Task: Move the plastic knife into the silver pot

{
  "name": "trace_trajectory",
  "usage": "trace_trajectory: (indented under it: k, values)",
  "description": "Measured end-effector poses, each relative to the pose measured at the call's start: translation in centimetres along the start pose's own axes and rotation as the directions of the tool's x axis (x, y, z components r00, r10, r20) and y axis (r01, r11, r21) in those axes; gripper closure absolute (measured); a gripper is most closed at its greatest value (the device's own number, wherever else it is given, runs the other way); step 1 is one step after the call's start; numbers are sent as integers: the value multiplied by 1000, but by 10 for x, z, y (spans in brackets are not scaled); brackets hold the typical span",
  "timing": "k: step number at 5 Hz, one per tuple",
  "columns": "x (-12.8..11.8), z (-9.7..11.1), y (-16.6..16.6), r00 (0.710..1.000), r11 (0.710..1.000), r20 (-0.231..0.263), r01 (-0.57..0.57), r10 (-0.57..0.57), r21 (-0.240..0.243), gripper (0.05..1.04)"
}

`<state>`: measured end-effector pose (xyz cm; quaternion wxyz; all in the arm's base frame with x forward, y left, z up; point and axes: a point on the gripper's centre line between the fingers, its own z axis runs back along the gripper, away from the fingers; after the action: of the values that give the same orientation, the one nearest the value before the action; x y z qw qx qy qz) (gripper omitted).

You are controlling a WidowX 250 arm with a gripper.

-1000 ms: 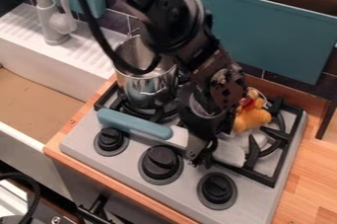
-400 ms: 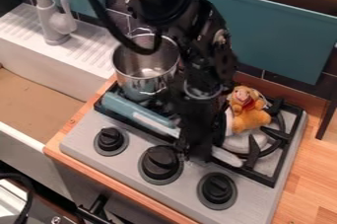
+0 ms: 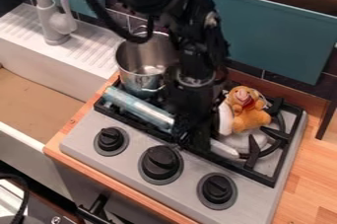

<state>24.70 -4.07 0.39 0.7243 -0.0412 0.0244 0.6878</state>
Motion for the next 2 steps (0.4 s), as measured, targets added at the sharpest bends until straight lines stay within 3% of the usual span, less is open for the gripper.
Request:
trace_trajectory:
  k: [1,2]
  values:
    - [5,-4,10,1000,999,-24,-12,13,33,993]
    - [10,-1,13,998,998,-40,-39,41,49,994]
